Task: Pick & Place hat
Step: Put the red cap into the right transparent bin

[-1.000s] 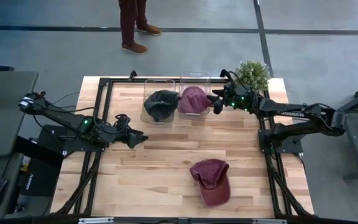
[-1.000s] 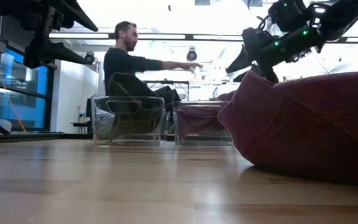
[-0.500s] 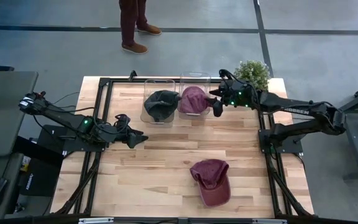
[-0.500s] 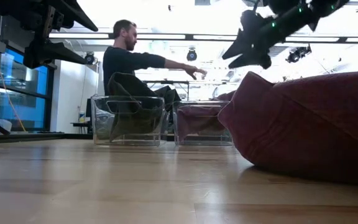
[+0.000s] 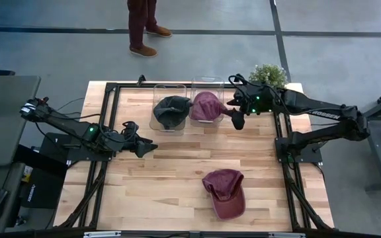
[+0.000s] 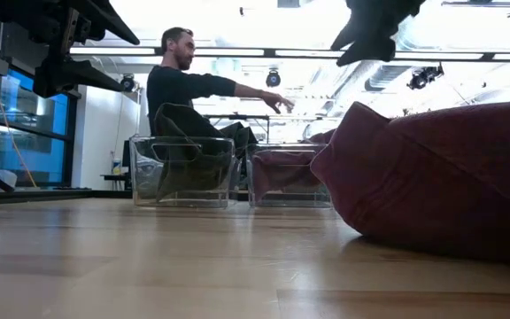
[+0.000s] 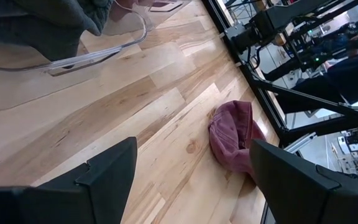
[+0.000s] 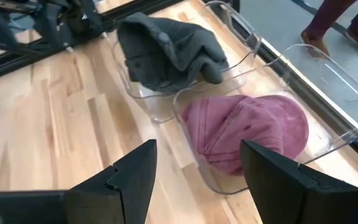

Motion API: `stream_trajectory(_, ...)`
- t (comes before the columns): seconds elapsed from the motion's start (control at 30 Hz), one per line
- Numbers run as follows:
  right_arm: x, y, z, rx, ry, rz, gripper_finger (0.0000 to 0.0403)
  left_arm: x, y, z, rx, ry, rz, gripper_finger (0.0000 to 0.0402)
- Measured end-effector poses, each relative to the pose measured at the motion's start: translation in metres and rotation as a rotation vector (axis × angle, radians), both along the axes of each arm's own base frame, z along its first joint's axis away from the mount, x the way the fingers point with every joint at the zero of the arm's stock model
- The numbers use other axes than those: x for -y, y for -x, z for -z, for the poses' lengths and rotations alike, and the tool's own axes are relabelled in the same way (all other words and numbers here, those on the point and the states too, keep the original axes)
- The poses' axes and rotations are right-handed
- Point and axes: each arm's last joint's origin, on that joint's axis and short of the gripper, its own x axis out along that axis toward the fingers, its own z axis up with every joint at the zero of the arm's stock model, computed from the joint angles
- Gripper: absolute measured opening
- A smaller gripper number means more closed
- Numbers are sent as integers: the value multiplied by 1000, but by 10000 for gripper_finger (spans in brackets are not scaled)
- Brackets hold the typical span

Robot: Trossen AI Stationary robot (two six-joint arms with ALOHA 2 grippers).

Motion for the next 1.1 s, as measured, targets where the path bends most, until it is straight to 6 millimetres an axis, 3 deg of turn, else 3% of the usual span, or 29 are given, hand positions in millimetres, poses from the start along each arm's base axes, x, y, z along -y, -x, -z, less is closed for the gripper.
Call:
stream_trajectory(0.2, -11, 1, -10, -11, -32, -25, 224, 0, 0, 0, -1, 13, 9, 302)
stream_trajectory(0.7, -33, 3, -4, -81, -220, -53, 224, 0, 0, 0, 0, 0, 2, 302)
stream_trajectory(1.1, -55, 10, 20, -357, -419, 10, 224, -2, 0, -1, 24, -32, -71, 302)
